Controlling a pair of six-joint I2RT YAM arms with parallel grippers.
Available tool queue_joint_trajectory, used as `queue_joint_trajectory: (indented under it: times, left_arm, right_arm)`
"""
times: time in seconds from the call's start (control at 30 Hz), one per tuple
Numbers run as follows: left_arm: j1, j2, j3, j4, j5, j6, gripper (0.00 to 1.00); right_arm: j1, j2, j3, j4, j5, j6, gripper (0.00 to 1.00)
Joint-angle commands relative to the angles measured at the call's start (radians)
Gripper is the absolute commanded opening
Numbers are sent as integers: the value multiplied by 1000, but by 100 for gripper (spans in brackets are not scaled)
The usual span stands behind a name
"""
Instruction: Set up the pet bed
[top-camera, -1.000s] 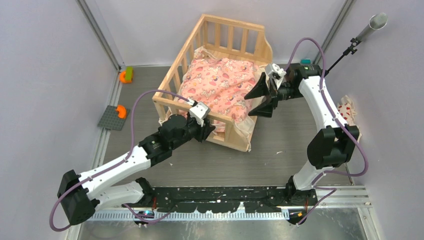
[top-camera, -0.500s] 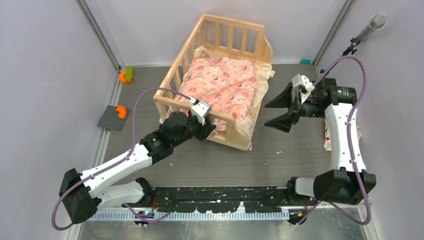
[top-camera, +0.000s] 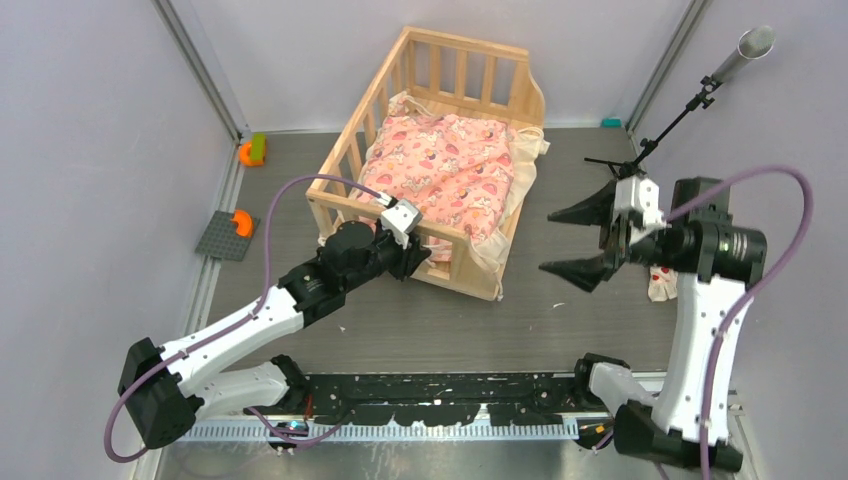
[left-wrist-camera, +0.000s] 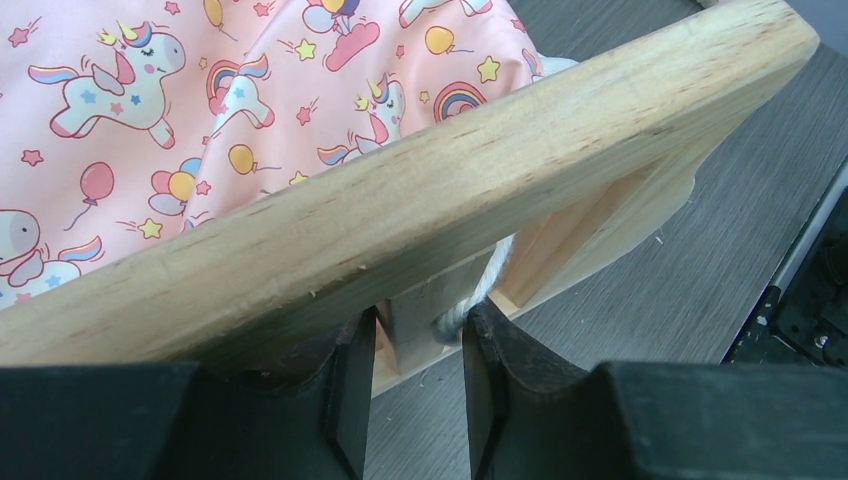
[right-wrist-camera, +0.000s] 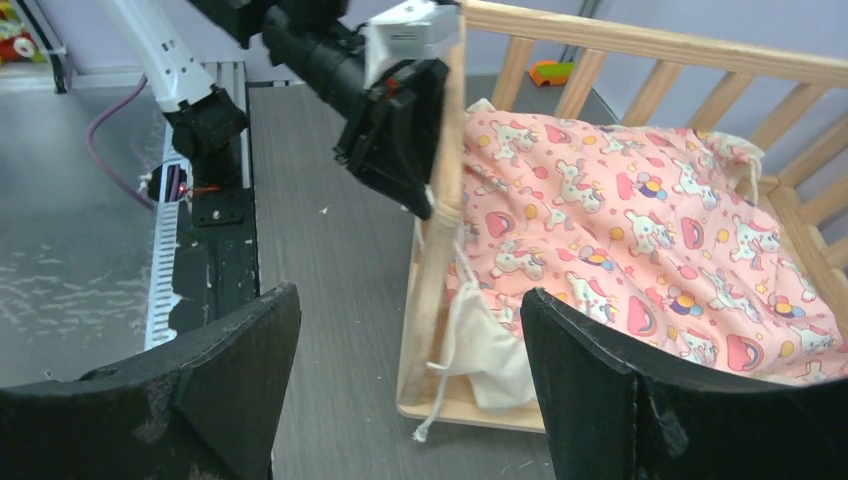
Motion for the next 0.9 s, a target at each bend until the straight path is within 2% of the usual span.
queue_joint_trajectory:
  times: [0.0,0.07,0.2,0.37,0.4,0.47,0.53,0.57,0.6,0.63,0.67,0.7,0.77,0.87]
  left_arm:
    - [73,46,61,-17,-69,40,0]
    - [73,48,61,-9,-75,38,0]
    - [73,59,65,-4,-73,30,0]
    - [73,73,62,8,-60,15,0]
    - [73,73,62,11,-56,12,0]
    - [73,76,60,17,-52,9,0]
    - [73,74,58,21,-53,11,0]
    - [73,72,55,23,-56,11,0]
    - [73,68,53,24,-58,12,0]
    - [73,63,51,24,-60,13,0]
    - [73,60,49,24,-61,16,0]
    - [73,56,47,24,-64,19,0]
    - [73,51,45,24,-73,21,0]
    - [73,48,43,23,-70,21,0]
  right_arm:
    - [-16,191,84,-156,-12,30,85]
    - [2,202,122,-155,-12,47,85]
    - [128,204,157,-154,-11,94,85]
    - [176,151,347,-127,-12,102,85]
    - [176,141,391,-68,-12,147,85]
    - [176,103,422,190,-6,312,85]
    - [176,29,357,558,27,544,85]
    - [176,-19,292,813,73,732,85]
    - [176,-82,165,1239,164,1026,85]
    - [176,-123,70,1504,294,1214,85]
    - [174,-142,30,1622,432,1296,85]
    - [173,-137,62,1534,593,1266,85]
    - [182,-88,161,1322,820,1254,85]
    - [208,-64,172,1194,1212,1405,85]
